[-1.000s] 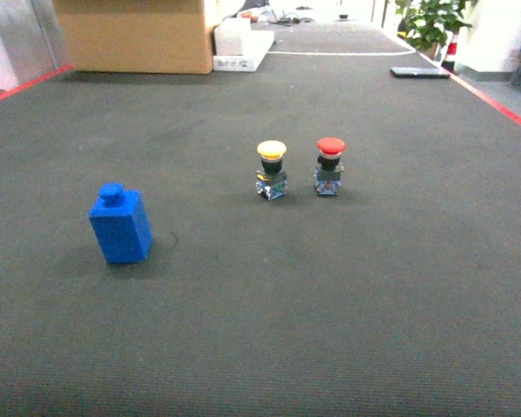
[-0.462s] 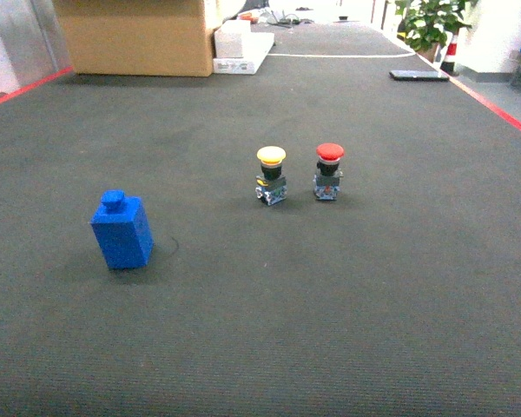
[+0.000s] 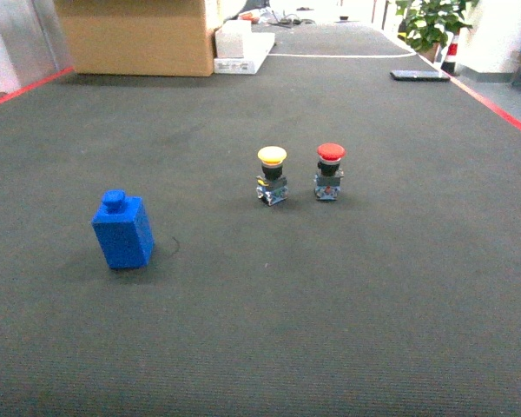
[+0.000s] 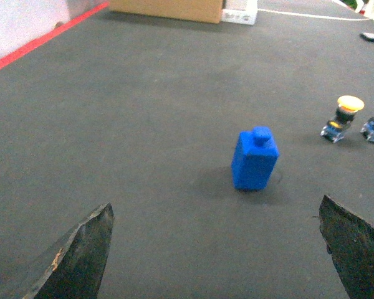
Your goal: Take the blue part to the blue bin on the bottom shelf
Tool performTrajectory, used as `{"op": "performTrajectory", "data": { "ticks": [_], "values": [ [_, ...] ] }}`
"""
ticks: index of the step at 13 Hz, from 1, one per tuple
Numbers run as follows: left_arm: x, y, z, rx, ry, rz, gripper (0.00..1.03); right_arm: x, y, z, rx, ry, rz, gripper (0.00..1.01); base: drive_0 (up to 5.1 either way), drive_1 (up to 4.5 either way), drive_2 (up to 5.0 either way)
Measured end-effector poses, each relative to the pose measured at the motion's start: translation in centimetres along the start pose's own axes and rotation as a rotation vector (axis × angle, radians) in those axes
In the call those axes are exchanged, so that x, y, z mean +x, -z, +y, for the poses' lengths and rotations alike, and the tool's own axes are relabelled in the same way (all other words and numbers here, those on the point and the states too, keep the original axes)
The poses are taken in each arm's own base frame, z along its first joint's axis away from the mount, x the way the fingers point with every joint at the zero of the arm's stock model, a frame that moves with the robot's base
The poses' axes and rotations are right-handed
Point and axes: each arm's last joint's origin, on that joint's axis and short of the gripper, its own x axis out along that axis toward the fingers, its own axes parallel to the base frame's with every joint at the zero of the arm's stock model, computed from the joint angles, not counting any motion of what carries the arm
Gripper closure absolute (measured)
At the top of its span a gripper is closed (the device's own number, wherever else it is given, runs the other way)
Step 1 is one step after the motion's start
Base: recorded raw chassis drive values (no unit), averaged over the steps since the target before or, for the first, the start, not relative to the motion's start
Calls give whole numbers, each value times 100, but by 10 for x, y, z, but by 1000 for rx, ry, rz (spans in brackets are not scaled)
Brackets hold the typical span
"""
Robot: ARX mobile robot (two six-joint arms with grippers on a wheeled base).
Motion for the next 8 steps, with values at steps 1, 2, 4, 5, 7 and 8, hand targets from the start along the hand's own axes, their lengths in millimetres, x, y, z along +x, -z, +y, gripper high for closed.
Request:
{"op": "performTrajectory", "data": {
  "ticks": [1, 2, 4, 5, 7, 8],
  "values": [
    [18, -12, -9, 28, 56, -23, 5, 0, 0, 0, 0, 0, -1, 3, 0, 0, 0],
    [40, -22, -18, 54, 99, -51, 5, 0, 0, 0, 0, 0, 0, 3, 0, 0, 0],
    [105, -17, -40, 97, 131, -26, 5, 0, 0, 0, 0, 0, 0, 3, 0, 0, 0],
    [127, -4, -46, 108, 139, 27, 5, 0, 0, 0, 0, 0, 0, 3, 0, 0, 0],
    [156, 19, -57, 127, 154, 118, 5, 0, 0, 0, 0, 0, 0, 3, 0, 0, 0],
    [167, 21, -62, 129, 160, 121, 5, 0, 0, 0, 0, 0, 0, 3, 0, 0, 0]
  ]
}}
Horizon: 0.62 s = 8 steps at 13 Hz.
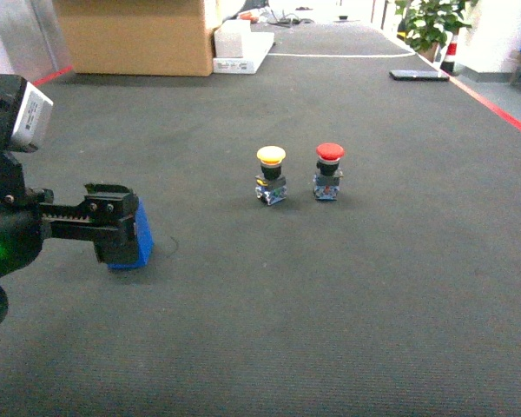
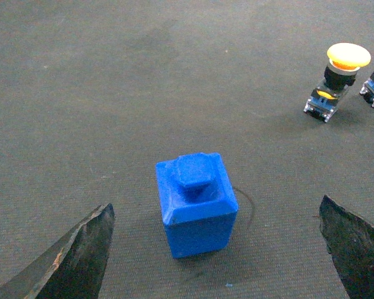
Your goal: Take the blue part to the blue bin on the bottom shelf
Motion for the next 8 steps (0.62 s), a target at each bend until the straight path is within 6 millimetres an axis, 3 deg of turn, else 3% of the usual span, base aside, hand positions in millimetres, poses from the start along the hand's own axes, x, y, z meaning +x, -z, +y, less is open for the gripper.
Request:
{"op": "performTrajectory", "data": {
  "ticks": [8],
  "values": [
    [76, 28, 2, -7, -73, 73, 5, 0, 0, 0, 0, 0, 0, 3, 0, 0, 0]
  ]
}}
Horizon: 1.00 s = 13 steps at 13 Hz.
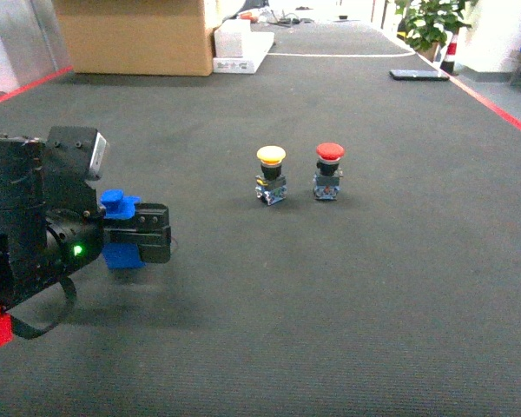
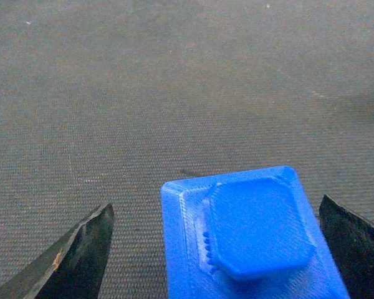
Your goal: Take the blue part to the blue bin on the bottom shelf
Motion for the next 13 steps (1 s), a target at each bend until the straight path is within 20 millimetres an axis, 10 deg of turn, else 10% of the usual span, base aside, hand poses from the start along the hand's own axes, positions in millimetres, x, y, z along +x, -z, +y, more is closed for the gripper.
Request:
{"op": "performTrajectory", "data": {
  "ticks": [5, 7, 9, 13],
  "values": [
    [15, -3, -1, -4, -42, -33, 56, 0, 0, 0, 0, 0, 0, 3, 0, 0, 0],
    [9, -1, -1, 18, -29, -38, 57, 0, 0, 0, 0, 0, 0, 3, 0, 0, 0],
    [-120, -54, 16, 29, -46, -177, 58, 0, 0, 0, 0, 0, 0, 3, 0, 0, 0],
    [-157, -62, 18, 31, -54, -202, 58, 0, 0, 0, 0, 0, 0, 3, 0, 0, 0]
  ]
}}
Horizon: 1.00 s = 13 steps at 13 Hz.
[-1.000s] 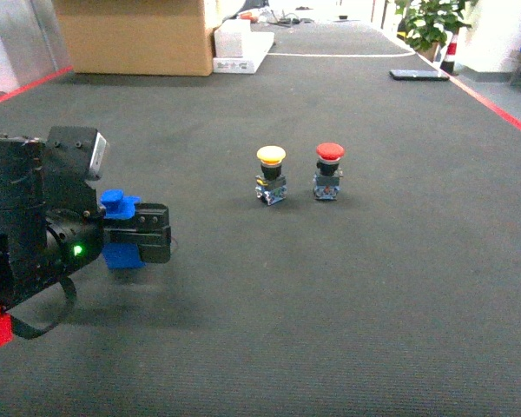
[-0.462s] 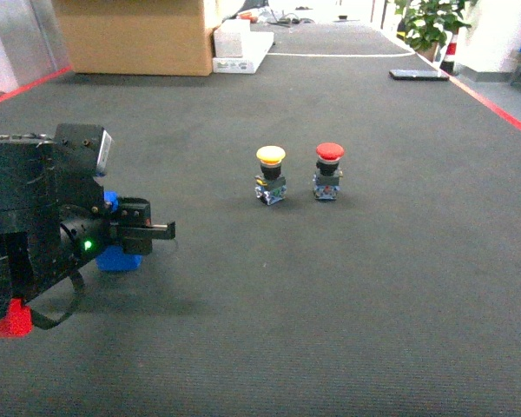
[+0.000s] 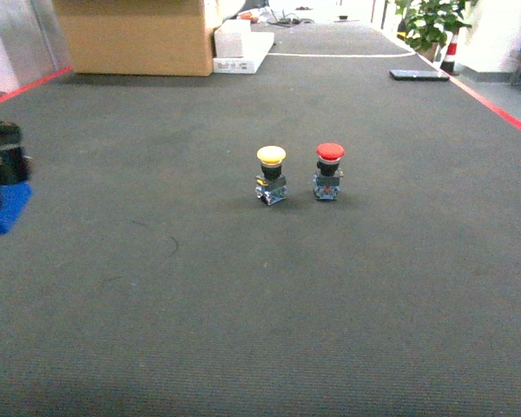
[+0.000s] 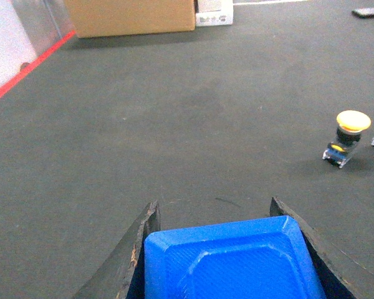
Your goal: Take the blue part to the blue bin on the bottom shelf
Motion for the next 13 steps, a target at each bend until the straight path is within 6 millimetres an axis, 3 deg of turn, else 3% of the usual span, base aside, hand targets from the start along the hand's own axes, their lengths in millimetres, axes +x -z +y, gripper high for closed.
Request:
{"op": "performTrajectory", "data": {
  "ticks": [2, 3, 4, 12, 13],
  "values": [
    [-87, -20, 1, -9, -28, -74, 58, 0, 0, 0, 0, 0, 0, 3, 0, 0, 0],
    [-120, -20, 5, -38, -46, -111, 58, 0, 0, 0, 0, 0, 0, 3, 0, 0, 0],
    [-135, -15, 10, -60, -64, -122, 58, 0, 0, 0, 0, 0, 0, 3, 0, 0, 0],
    [-142, -6, 15, -66, -114, -123, 58, 0, 0, 0, 0, 0, 0, 3, 0, 0, 0],
    [-142, -6, 15, -66, -114, -124, 58, 0, 0, 0, 0, 0, -1, 3, 4, -399, 407]
  ]
}}
